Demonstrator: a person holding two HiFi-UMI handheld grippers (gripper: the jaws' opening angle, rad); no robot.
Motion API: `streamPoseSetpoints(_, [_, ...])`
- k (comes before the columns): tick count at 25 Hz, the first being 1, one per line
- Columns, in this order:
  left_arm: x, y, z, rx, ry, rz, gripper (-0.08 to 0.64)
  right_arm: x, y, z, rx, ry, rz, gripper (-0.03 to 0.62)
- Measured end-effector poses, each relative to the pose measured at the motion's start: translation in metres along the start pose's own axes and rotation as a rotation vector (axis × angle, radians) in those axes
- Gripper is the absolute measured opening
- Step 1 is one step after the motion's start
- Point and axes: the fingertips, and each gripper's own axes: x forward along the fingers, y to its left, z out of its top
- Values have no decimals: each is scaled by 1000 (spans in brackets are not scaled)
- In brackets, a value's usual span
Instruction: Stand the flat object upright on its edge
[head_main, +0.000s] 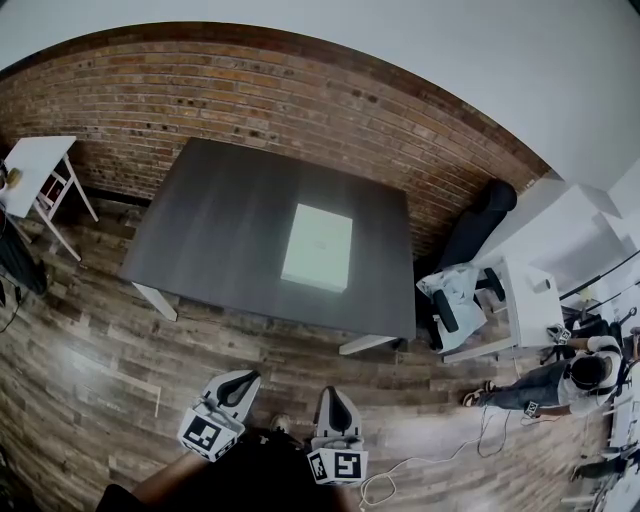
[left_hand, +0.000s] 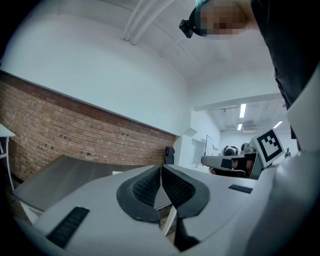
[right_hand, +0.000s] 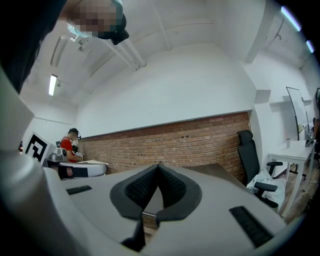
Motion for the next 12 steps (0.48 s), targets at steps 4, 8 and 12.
streamPoseSetpoints(4, [-12, 7, -4, 9, -9, -31, 40, 0, 15, -5, -8, 4, -22, 25])
streamPoseSetpoints(8, [-23, 14, -2, -8, -32, -51, 40, 2, 29, -11, -11, 9, -43, 25])
streamPoseSetpoints(12, [-31, 27, -6, -22, -25, -42, 40, 7, 40, -13, -12, 13, -44, 25])
